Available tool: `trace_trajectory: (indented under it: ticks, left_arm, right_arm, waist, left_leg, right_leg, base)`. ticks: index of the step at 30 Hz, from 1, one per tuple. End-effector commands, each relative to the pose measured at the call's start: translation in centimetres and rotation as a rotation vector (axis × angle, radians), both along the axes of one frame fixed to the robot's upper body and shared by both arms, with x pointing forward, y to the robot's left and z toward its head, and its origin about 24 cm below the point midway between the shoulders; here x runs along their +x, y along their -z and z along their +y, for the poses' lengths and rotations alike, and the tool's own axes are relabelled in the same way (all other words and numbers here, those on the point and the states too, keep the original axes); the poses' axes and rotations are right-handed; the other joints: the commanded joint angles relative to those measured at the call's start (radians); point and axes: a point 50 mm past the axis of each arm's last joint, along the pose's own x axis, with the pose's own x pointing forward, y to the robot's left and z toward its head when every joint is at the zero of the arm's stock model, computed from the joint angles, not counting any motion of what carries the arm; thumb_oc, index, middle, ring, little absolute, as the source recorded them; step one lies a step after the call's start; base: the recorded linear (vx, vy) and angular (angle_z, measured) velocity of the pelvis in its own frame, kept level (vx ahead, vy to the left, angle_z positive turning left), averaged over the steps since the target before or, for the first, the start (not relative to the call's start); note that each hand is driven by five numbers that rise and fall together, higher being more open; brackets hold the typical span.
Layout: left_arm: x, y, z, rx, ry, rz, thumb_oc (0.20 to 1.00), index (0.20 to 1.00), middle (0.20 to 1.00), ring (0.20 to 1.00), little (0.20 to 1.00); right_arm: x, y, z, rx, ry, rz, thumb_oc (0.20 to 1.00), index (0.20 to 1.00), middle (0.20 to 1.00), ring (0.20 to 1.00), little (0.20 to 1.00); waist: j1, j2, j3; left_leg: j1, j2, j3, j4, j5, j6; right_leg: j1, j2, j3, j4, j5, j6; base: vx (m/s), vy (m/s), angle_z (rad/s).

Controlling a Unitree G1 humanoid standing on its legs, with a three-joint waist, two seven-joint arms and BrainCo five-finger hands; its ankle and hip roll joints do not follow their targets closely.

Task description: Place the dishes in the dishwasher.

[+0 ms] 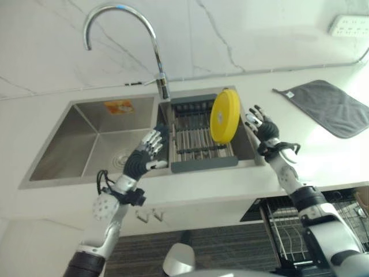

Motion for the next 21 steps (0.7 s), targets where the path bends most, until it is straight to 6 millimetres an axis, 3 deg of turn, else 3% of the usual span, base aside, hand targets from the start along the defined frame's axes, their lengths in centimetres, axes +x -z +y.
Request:
trace_trajectory:
  ticks: [1, 12, 21]
  left_arm:
    - [0.2, -0.7, -0.1, -0.019, 0.024, -0.045, 1.000, 1.000, 1.000, 1.000, 1.000]
    - [0.0, -0.4, 0.1, -0.014, 0.031, -0.028, 1.000, 1.000, 1.000, 1.000, 1.000]
    - [0.0, -0.2, 0.0, -0.014, 0.033, -0.019, 1.000, 1.000, 1.000, 1.000, 1.000]
  right_arm:
    - [1.4, -3.6, 1.0, -0.008, -0.061, -0.114, 1.000, 1.000, 1.000, 1.000, 1.000]
    - [1.5, -3.7, 0.7, 0.001, -0.055, -0.115, 1.000, 1.000, 1.000, 1.000, 1.000]
    - [1.5, -3.8, 1.6, -0.020, -0.092, -0.122, 1.000, 1.000, 1.000, 1.000, 1.000]
  waist:
    - [0.038, 0.019, -0.034]
    - [0.049, 0.022, -0.031]
    - [0.052, 0.021, -0.028]
  left_leg:
    - [0.021, -0.003, -0.012, -0.025, -0.082, -0.017]
    - [0.015, -0.005, -0.009, -0.024, -0.077, -0.011]
    - [0.017, -0.008, -0.010, -0.024, -0.076, -0.008]
  right_leg:
    - [-0.039, 0.046, 0.048, 0.122, -0.148, -0.084]
    - [-0.035, 0.034, 0.024, 0.140, -0.150, -0.080]
    - [-0.034, 0.032, 0.027, 0.145, -0.150, -0.078]
  base:
    - [0.01, 0.036, 0.00]
    - [0.01, 0.019, 0.05]
    - [0.00, 0.000, 0.00]
